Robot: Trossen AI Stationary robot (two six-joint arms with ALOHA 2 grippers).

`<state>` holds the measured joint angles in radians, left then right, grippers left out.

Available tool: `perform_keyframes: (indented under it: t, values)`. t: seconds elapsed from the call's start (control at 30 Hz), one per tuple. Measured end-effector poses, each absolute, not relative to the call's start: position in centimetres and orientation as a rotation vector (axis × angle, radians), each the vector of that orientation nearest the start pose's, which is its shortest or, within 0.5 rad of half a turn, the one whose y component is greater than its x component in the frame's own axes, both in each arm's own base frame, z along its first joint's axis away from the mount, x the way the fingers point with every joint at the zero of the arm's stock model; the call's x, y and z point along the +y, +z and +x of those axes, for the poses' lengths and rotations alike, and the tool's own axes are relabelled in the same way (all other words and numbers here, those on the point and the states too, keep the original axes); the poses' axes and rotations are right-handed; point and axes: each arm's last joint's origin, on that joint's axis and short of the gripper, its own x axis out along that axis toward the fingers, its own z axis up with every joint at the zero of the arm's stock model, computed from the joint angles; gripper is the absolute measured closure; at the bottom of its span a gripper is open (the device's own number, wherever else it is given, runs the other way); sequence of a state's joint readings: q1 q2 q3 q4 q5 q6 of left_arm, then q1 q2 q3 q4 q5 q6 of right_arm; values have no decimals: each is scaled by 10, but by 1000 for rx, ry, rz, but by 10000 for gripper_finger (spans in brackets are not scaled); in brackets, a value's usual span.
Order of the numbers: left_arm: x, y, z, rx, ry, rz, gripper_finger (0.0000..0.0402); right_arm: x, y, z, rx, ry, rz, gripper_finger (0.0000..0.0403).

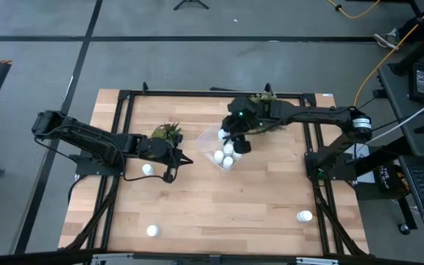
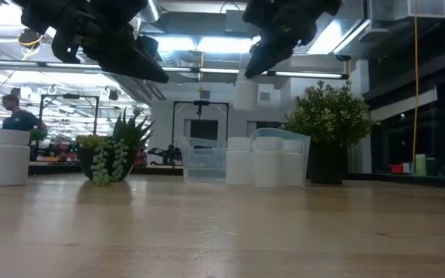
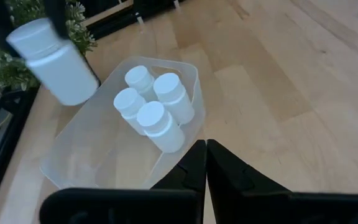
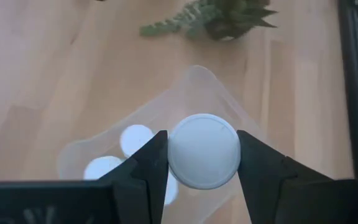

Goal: Pick and place pill bottles into a basket
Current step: Put the pill bottle into the transparent bin

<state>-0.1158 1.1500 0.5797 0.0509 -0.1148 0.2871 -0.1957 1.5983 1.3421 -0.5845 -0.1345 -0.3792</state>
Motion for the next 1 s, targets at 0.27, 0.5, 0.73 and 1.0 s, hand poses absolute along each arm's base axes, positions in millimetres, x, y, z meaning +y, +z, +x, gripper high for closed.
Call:
perform_keyframes:
  t: [0.27, 0.5, 0.73, 1.0]
  values:
    - [-24, 215, 233, 514, -75, 339, 399, -79, 286, 350, 874, 81, -208, 253]
    - [-24, 215, 233, 515, -75, 337, 394, -80, 269, 352, 886, 87, -209, 253]
    - [-24, 215, 233, 514, -78, 349, 399, -79, 252, 350, 891, 86, -207, 253]
    - [-24, 215, 233, 514, -79, 355, 394, -80, 232, 347, 875, 74, -198, 253]
